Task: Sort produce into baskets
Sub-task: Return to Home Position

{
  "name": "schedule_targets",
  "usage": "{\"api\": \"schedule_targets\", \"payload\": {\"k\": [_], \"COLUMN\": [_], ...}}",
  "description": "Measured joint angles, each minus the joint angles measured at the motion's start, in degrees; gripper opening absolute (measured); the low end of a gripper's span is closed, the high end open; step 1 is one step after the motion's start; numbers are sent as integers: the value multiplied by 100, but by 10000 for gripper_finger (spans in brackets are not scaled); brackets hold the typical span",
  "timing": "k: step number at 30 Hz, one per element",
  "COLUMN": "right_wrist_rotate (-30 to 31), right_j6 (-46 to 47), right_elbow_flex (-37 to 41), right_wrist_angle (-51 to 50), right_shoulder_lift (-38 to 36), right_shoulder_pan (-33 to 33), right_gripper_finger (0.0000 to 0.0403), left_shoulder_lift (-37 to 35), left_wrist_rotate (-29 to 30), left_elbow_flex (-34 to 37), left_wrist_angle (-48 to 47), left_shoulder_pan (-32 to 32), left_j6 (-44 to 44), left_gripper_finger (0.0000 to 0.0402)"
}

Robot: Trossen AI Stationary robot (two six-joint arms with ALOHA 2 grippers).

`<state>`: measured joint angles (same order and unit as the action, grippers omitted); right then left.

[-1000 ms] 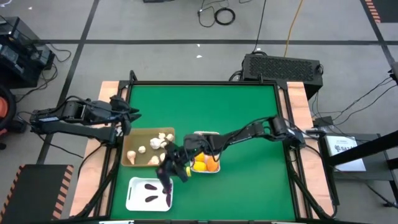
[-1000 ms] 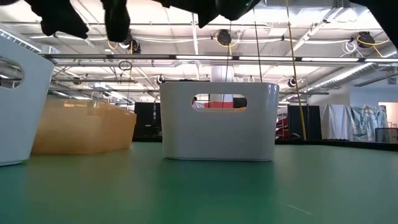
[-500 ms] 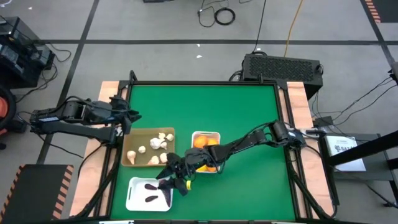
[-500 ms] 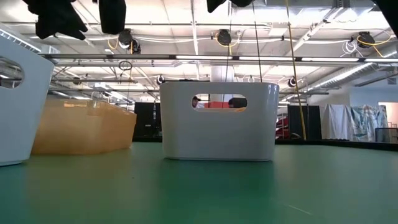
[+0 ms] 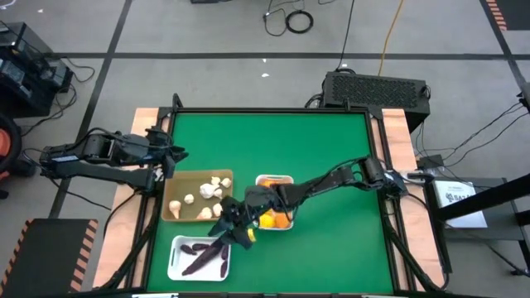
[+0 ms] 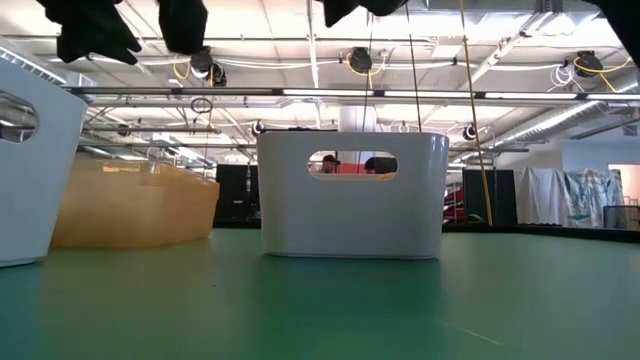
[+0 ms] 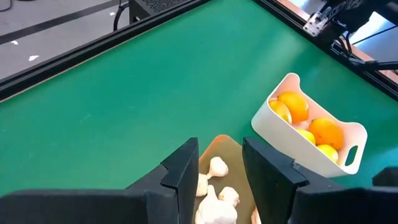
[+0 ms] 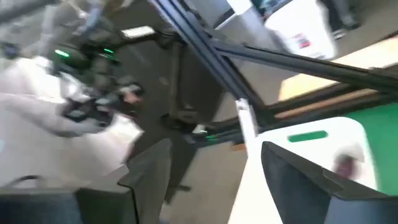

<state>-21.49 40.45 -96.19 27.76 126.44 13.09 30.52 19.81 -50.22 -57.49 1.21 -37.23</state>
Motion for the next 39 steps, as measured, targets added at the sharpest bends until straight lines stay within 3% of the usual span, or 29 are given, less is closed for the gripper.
{"api": "schedule_targets", "payload": {"k": [7, 12, 20, 25, 29, 32, 39], "right_wrist_rotate": [-1848, -2243, -1869, -1581, -1552, -1269, -191], "right_j6": [926, 379, -1439, -2495, -2985, -3149, -3956], "right_elbow_flex": [-552, -1253, -2771, -3626, -3746, -3743, -3748], "right_wrist_angle": [-469, -1885, -4994, -6516, -7292, -7999, -9273], "right_shoulder_lift": [-53, -53, -50, -177, -475, -755, -1441], "right_shoulder_pan": [-408, -543, -1109, -1505, -1879, -2105, -2451], "right_gripper_finger": [211, 186, 136, 103, 79, 61, 19], "left_shoulder_lift": [0, -1, 8, -48, -284, -492, -1110], "left_wrist_rotate": [-381, -530, -631, -627, -567, -124, -126], "left_elbow_flex": [0, 261, 1489, 1572, 1488, 1475, 1473], "left_wrist_angle": [-46, 661, 3273, 4358, 4567, 4493, 3760], "left_shoulder_pan": [4, 154, 775, 903, 881, 759, 208], "left_j6": [-29, -126, 435, 1297, 2564, 3300, 3253], "left_gripper_finger": [132, 132, 132, 132, 132, 132, 132]}}
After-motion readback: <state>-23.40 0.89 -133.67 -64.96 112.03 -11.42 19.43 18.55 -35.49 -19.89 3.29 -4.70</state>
